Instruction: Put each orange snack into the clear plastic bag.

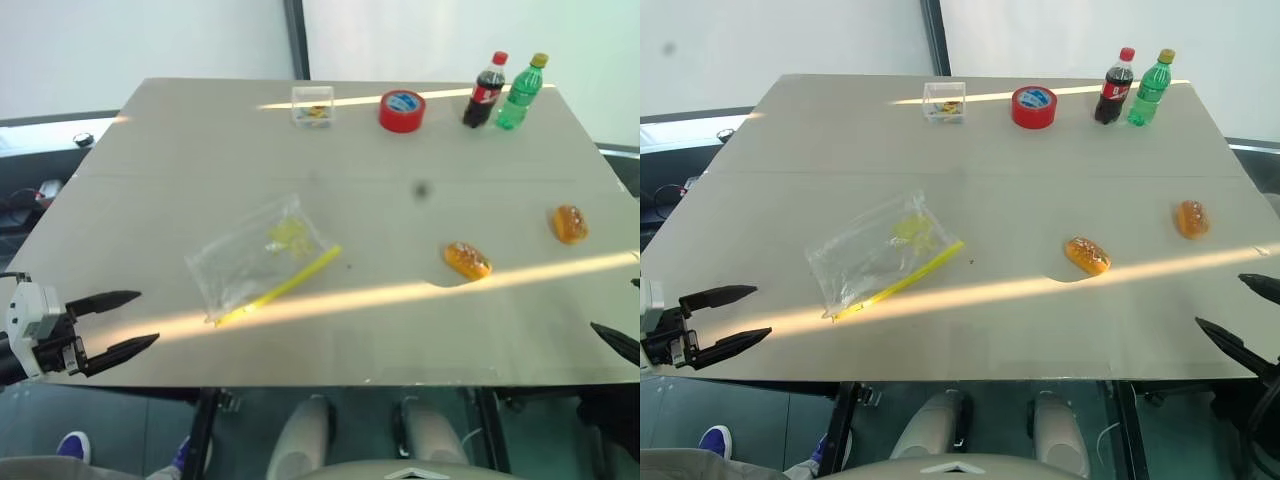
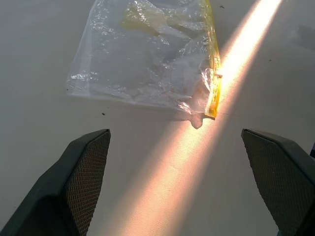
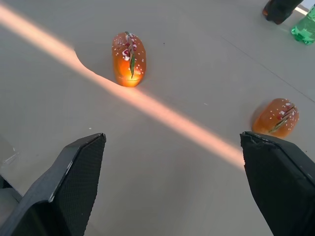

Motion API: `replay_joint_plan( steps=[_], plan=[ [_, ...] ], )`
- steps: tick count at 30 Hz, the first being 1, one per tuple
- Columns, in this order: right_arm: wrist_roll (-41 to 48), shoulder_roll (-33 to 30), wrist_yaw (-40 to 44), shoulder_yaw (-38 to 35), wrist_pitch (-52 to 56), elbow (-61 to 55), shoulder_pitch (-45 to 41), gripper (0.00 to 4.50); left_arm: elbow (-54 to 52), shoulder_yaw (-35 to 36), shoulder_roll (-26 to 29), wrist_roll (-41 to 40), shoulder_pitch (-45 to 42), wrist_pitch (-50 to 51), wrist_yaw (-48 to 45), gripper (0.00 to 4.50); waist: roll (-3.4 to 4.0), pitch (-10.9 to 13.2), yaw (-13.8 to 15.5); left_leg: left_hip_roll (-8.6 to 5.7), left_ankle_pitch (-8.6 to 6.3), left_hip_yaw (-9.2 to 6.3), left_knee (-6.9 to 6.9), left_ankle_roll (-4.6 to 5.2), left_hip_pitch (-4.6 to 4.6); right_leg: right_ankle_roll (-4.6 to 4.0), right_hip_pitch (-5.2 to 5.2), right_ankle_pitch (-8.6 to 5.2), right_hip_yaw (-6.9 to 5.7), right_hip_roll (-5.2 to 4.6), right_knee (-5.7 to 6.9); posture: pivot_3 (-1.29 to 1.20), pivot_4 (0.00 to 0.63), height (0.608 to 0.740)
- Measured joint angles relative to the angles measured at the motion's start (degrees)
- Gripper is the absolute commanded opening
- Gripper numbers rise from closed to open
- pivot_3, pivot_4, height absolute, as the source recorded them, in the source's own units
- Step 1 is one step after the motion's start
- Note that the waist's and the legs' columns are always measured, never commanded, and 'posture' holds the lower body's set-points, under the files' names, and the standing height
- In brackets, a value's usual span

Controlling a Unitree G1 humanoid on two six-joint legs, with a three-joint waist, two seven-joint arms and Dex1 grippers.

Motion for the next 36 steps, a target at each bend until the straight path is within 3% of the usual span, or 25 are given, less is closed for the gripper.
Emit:
replay_joint_plan(
  steps=[6,14,19,25,30,36],
  plan=[
    [-0.13,-0.05,-0.3,0.99,-0.05,-0.03,-1.2,4.47,-2.36,-0.66,-0.17,-0.55,0.74,4.19,1.49,4.5,-0.01,0.0,-0.02,0.0,-0.01,-0.03,0.0,0.01,-0.03,0.0,0.0,0.0,-0.01,-0.03,-0.02,0.0,0.15,0.74],
    [0.3,-0.03,-3.04,6.61,0.31,-3.71,-6.35,4.47,-11.93,-1.62,-2.15,-3.07,1.7,18.28,11.83,4.5,0.03,0.02,-0.13,-0.02,0.0,-0.09,0.0,0.01,-0.1,0.19,-0.05,0.11,-0.06,-0.04,-0.02,0.0,0.15,0.74],
    [0.5,-0.1,-6.82,17.46,2.86,-9.84,-12.6,4.47,-15.88,-2.13,-1.13,-5.5,3.59,34.19,18.33,4.5,0.04,0.03,-0.2,-0.04,0.0,-0.11,0.01,0.01,-0.12,0.2,-0.08,0.11,-0.09,-0.02,0.0,0.0,0.15,0.74],
    [-1.77,-0.39,-8.73,30.99,3.85,-14.24,-19.86,4.47,-11.52,-0.62,1.26,-13.95,-0.02,58.17,21.34,4.5,0.05,0.04,-0.06,-0.11,0.0,-0.25,0.11,0.01,-0.28,0.22,-0.19,0.11,-0.45,0.09,0.06,0.0,0.15,0.74],
    [-4.24,0.31,-9.95,39.6,3.72,-15.19,-25.21,4.47,-10.42,0.41,-0.12,-16.04,-3.34,64.6,25.77,4.5,0.09,0.01,-0.04,-0.12,0.0,-0.24,0.11,0.01,-0.25,0.22,-0.19,0.12,-0.41,0.05,0.09,0.0,0.15,0.74],
    [-6.73,1.47,-10.87,45.39,2.91,-15.13,-28.23,4.47,-9.09,-2.09,-6.94,-17.83,-15.71,72.51,33.27,4.5,0.34,-0.16,1.29,-0.32,0.01,-0.36,0.22,0.01,-0.19,0.24,-0.12,0.13,-0.56,0.03,0.17,0.0,0.15,0.74]
  ],
)
